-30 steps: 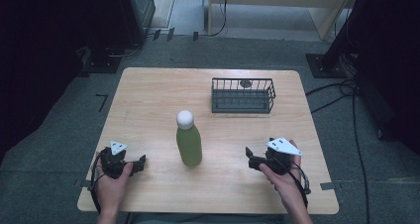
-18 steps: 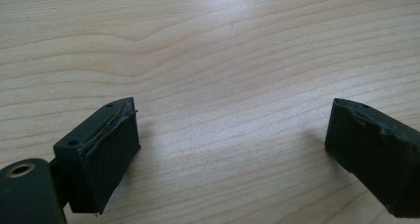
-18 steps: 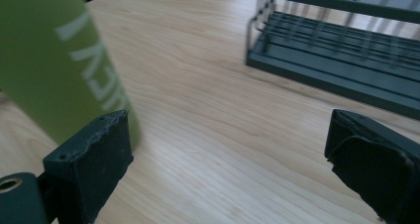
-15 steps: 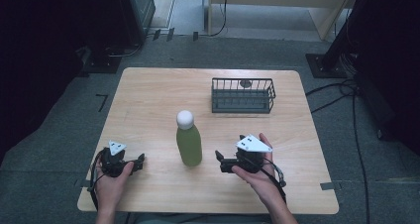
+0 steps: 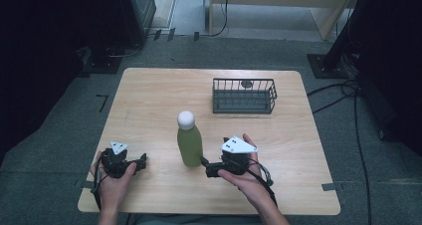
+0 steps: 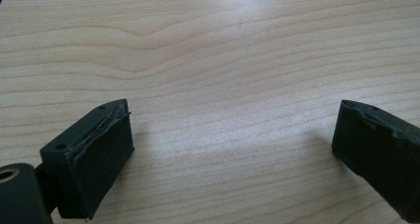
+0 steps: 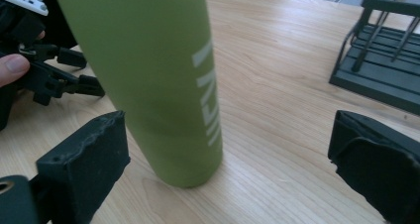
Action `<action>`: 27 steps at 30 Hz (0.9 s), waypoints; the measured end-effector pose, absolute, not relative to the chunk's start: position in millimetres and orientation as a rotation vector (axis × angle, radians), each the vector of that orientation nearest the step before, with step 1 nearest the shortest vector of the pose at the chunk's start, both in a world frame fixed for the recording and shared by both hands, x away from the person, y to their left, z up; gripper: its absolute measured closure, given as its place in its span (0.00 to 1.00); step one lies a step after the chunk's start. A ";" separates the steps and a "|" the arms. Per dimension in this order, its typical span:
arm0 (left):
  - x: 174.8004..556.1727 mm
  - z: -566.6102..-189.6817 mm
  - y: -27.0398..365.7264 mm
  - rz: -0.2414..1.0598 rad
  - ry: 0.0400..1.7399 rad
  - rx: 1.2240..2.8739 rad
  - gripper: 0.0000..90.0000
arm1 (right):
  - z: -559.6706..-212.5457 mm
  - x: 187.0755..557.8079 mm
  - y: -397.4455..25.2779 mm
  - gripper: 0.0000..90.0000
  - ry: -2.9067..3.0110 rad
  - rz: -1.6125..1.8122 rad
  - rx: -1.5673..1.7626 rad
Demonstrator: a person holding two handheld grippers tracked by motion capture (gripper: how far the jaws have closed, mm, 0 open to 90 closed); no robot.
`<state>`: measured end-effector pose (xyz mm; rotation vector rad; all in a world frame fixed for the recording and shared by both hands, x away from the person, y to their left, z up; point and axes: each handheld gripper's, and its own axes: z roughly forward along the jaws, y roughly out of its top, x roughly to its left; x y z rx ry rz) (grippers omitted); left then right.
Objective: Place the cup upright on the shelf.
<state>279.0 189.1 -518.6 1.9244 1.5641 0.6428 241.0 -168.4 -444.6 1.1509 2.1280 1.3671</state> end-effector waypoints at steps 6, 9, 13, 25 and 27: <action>279.0 -518.6 189.2 0.643 1.565 1.923 0.03 | -443.7 242.3 -154.3 0.01 2.158 1.393 1.114; 279.0 -518.6 189.2 0.643 1.565 1.923 0.03 | -444.4 244.1 -150.4 0.01 2.157 1.402 1.113; 279.0 -518.6 189.2 0.642 1.565 1.923 0.03 | -446.2 248.2 -141.3 0.01 2.155 1.414 1.090; 279.0 -518.5 189.3 0.642 1.565 1.924 0.03 | -448.9 255.3 -121.5 0.10 2.117 1.445 1.074; 279.0 -518.5 189.3 0.642 1.565 1.924 0.03 | -449.7 257.2 -117.8 0.10 2.107 1.446 1.075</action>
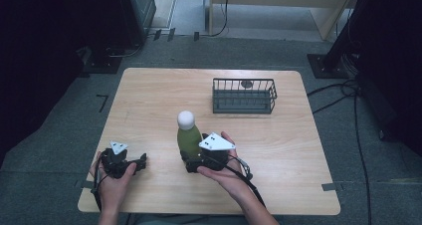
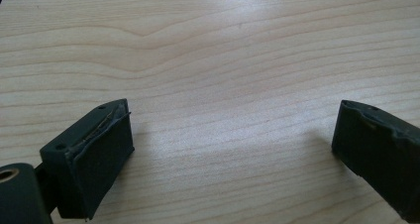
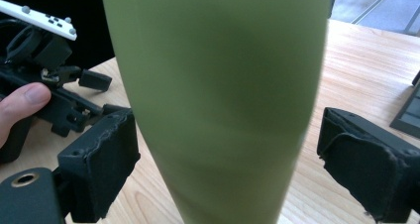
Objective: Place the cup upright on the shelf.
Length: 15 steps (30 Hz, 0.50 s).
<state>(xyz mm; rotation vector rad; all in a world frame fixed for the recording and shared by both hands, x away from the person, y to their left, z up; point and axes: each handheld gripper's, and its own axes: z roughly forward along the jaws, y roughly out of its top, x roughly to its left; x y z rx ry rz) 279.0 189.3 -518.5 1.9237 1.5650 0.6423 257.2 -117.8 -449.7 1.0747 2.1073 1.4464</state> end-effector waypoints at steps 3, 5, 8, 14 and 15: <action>279.0 -518.5 189.3 0.642 1.565 1.924 0.03 | -451.7 259.3 -112.8 0.10 2.086 1.441 1.079; 279.0 -518.5 189.3 0.642 1.565 1.924 0.03 | -452.7 259.8 -111.3 0.10 2.072 1.437 1.078; 279.0 -518.5 189.3 0.642 1.565 1.924 0.03 | -455.7 260.3 -106.2 0.12 2.022 1.426 1.081; 279.0 -518.5 189.3 0.642 1.565 1.924 0.03 | -459.5 262.6 -101.3 0.15 2.008 1.430 1.102; 279.0 -518.5 189.3 0.642 1.565 1.923 0.03 | -460.3 263.0 -100.7 0.15 2.009 1.431 1.110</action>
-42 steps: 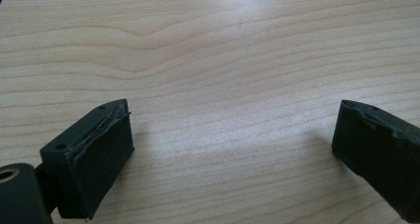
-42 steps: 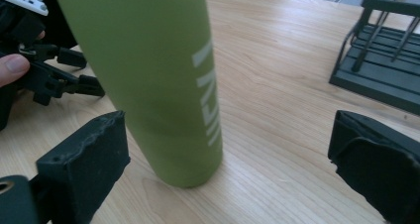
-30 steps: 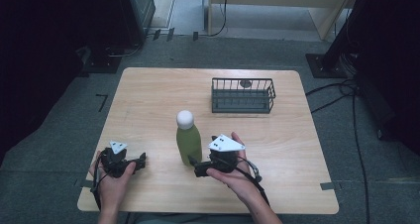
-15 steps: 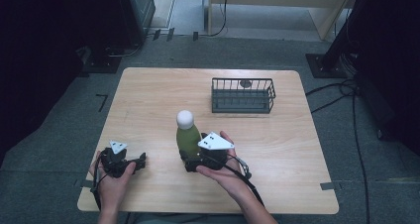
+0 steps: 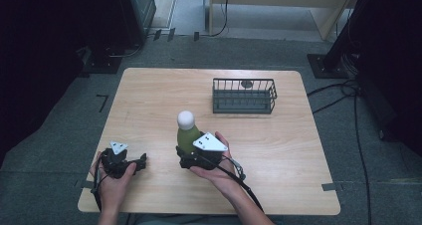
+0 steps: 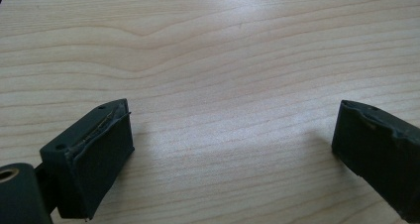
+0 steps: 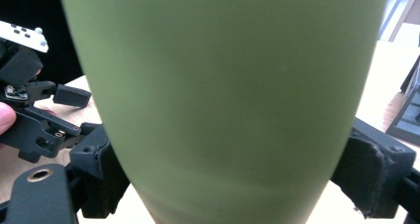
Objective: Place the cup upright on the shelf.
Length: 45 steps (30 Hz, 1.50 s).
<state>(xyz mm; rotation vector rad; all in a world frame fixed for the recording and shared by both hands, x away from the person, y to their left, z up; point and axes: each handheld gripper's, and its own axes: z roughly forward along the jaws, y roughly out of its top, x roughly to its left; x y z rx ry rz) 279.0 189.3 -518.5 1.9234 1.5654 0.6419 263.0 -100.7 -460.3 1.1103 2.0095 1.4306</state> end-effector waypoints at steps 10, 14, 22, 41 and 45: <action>279.1 -518.5 189.4 0.642 1.565 1.923 0.03 | -460.3 259.4 -98.8 0.22 1.983 1.421 1.090; 279.1 -518.5 189.4 0.642 1.565 1.923 0.03 | -459.4 259.3 -100.4 0.22 1.979 1.415 1.103; 279.0 -518.5 189.4 0.642 1.566 1.923 0.03 | -452.5 259.7 -108.8 0.22 1.951 1.423 1.108; 279.0 -518.5 189.4 0.642 1.566 1.923 0.03 | -430.7 274.6 -147.1 0.22 1.852 1.409 1.186; 279.0 -518.5 189.4 0.642 1.566 1.923 0.03 | -425.9 278.1 -154.2 0.23 1.831 1.399 1.198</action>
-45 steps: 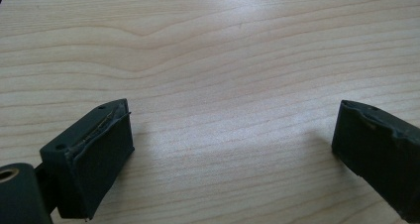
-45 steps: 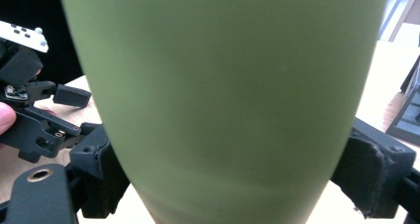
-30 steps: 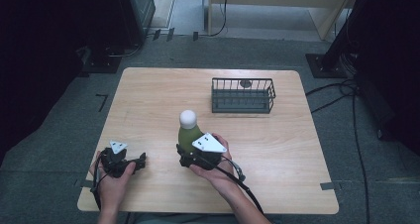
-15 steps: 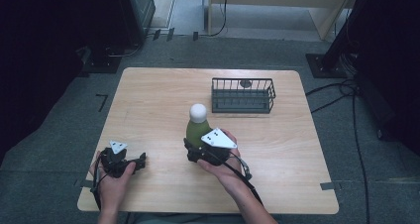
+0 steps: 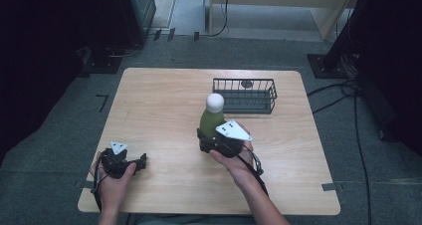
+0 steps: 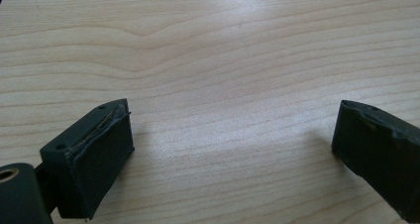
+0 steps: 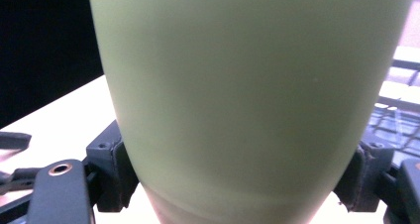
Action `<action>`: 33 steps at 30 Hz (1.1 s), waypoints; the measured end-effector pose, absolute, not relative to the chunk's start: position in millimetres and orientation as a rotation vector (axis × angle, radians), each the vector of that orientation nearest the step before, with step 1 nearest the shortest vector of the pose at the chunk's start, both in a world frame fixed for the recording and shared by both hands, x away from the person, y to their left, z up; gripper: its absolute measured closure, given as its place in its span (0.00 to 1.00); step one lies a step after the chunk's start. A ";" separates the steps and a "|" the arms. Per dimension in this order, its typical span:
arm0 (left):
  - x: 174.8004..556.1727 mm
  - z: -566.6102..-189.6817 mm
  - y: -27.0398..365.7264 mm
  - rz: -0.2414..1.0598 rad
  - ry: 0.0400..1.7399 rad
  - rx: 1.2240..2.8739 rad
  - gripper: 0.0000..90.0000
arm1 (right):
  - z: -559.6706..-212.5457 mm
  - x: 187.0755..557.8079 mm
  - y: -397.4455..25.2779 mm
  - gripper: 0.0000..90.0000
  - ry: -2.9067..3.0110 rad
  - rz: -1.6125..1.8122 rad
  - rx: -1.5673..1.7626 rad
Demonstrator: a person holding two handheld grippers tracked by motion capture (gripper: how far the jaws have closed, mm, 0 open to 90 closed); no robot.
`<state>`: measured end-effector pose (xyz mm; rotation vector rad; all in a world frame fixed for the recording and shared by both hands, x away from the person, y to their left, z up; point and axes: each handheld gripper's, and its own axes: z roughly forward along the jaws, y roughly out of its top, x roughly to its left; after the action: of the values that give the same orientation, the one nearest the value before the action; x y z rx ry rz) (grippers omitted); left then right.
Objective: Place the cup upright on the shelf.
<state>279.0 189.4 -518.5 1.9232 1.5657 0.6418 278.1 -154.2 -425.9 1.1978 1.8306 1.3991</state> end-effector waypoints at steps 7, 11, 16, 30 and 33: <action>279.0 -518.4 189.4 0.641 1.566 1.924 0.03 | -415.4 286.9 -172.3 0.23 1.781 1.378 1.238; 279.0 -518.4 189.4 0.641 1.566 1.924 0.03 | -409.1 291.6 -182.4 0.23 1.754 1.368 1.250; 279.0 -518.4 189.4 0.641 1.566 1.924 0.03 | -399.8 297.9 -194.4 0.23 1.724 1.344 1.259; 279.0 -518.4 189.4 0.641 1.566 1.922 0.03 | -371.8 325.9 -229.6 0.23 1.627 1.318 1.317; 279.0 -518.4 189.4 0.641 1.566 1.923 0.03 | -368.3 330.1 -233.4 0.23 1.610 1.309 1.322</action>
<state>279.0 189.4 -518.4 1.9229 1.5655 0.6411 330.1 -233.4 -368.3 1.3219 1.6100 1.3085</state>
